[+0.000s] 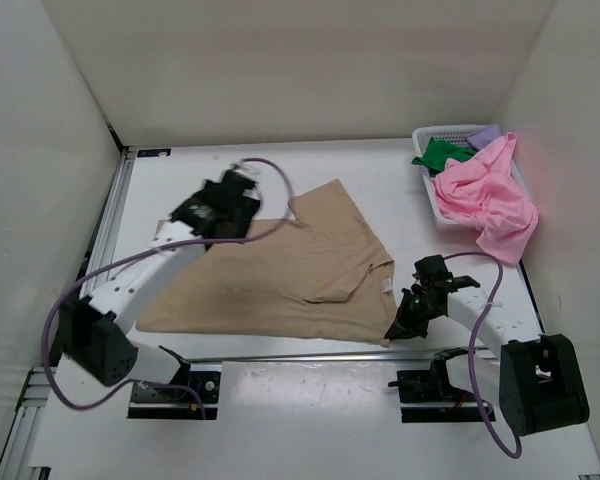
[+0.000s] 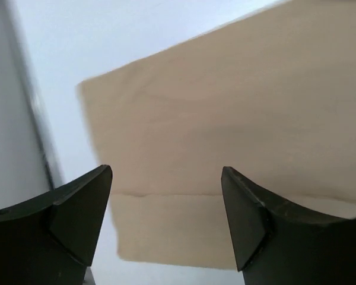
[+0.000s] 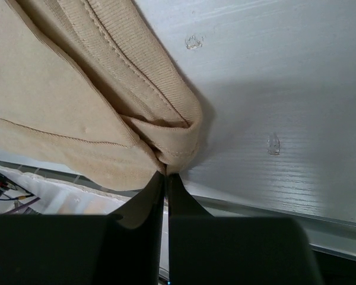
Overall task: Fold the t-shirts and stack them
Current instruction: Fold the flattened tshirt in 1/3 of the way
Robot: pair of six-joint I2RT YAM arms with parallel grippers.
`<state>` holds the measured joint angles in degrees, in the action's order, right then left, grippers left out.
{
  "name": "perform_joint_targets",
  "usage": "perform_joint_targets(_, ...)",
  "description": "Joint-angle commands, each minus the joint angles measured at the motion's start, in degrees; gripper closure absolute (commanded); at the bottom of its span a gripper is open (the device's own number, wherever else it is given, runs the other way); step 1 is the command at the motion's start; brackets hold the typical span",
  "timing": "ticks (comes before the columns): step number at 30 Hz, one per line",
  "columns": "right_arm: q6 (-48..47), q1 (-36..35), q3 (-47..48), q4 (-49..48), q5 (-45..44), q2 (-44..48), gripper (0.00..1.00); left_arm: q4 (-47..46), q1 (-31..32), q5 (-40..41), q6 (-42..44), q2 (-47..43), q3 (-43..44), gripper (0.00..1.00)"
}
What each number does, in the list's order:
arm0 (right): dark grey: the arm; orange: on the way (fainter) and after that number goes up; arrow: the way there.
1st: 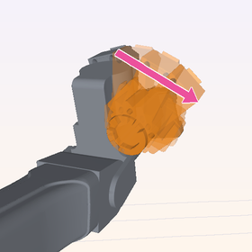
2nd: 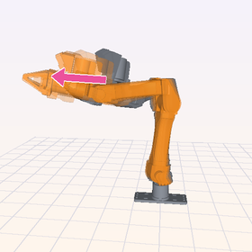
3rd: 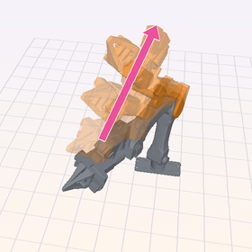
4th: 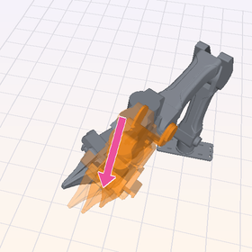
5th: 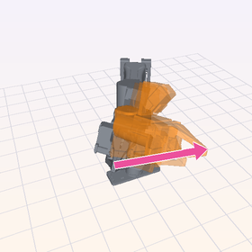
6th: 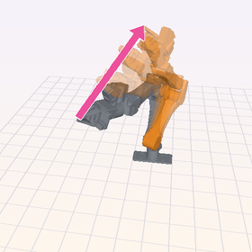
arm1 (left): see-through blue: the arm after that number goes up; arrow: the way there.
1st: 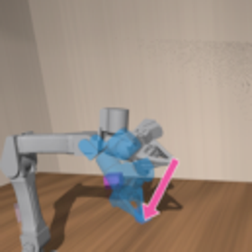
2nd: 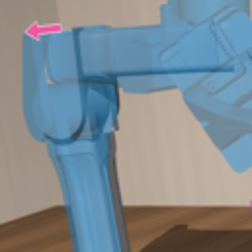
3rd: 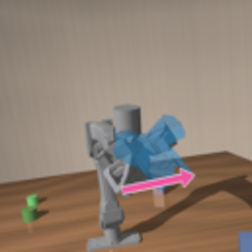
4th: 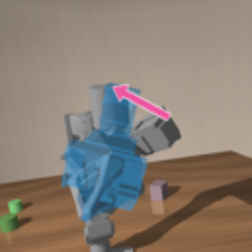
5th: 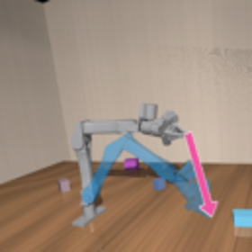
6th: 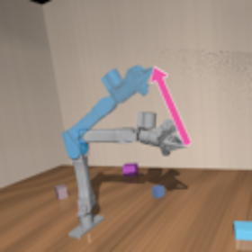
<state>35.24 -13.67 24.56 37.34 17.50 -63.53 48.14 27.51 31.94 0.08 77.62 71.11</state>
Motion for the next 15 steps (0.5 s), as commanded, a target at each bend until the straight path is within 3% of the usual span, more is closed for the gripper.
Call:
perform_joint_targets(1, 0.3, -0.3, -1.1, -0.5, -1.1, -0.4, 1.00, 4.9, 18.1, -6.8, -0.1, 11.6, 8.9, 0.16)
perform_joint_targets(4, 0.3, -0.3, -1.7, -0.5, -2.2, -0.4, 1.00, 4.4, 29.3, -13.2, -0.1, 23.0, 16.1, 0.16)
perform_joint_targets(8, 0.8, -0.3, -2.3, -1.0, -3.3, -0.4, 1.00, 1.6, 35.2, -17.4, -0.1, 34.2, 26.2, 0.14)
perform_joint_targets(15, 0.8, -0.3, -2.8, -1.0, -3.3, 0.8, 1.00, -1.8, 35.9, -19.1, -0.1, 41.5, 27.4, 0.11)
